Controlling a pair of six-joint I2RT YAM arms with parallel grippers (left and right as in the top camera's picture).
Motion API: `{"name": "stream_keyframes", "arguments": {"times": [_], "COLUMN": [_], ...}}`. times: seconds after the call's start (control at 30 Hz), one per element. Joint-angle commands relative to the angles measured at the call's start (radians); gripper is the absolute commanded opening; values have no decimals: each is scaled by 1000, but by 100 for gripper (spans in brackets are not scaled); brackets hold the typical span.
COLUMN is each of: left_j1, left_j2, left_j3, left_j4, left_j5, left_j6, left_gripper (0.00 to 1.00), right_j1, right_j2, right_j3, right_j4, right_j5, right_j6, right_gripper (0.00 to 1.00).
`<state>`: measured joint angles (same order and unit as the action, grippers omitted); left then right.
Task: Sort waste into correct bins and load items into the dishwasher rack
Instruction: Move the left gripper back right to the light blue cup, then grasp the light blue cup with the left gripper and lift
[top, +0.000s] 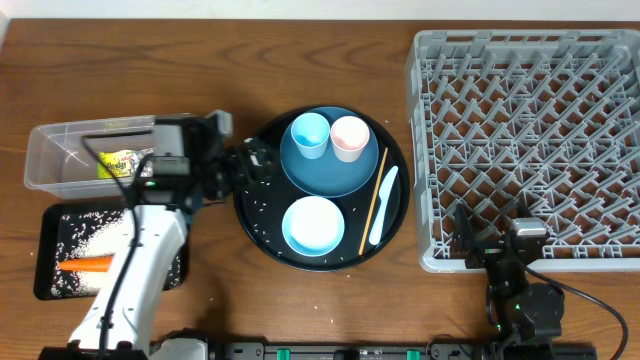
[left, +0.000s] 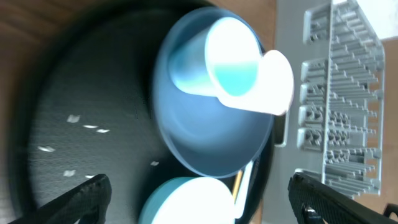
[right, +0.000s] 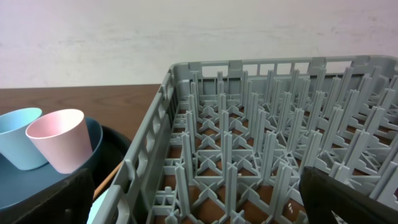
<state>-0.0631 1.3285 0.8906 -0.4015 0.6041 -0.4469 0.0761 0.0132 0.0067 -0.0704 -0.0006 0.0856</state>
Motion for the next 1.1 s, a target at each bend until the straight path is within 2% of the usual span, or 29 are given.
{"name": "stream_keyframes", "arguments": {"times": [0.0,0.17,0.37,0.77,0.87,0.93,1.07], "left_j1": [-105,-248,-335,-325,-325,-325,-325], "left_j2": [-9,-9,17,272,313,333,384], "left_j3": [10,10,16,156,173,173,173], "left_j4": [23,112,180,243,256,261,277], "left_j5": [-172,-386,-593,-616,-616,-617,-616], "left_j6": [-56,-64,-96,-108,-109,-109,-113], "left_gripper": [85,78,78,77,70,58,57], "right_j1": [-17,-17,-17,-17,-17,-17,-17], "right_j2": [0,0,0,0,0,0,0], "right_j3": [-1,-1,-1,-1,-1,-1,-1], "right_j4": [-4,-4,-4,-4,-4,-4,-4], "right_j5": [8,8,8,8,8,8,8], "right_j6": [-12,-12,-12,-13,-13,-13,-13], "right_gripper": [99,99,99,99,99,99,99]}}
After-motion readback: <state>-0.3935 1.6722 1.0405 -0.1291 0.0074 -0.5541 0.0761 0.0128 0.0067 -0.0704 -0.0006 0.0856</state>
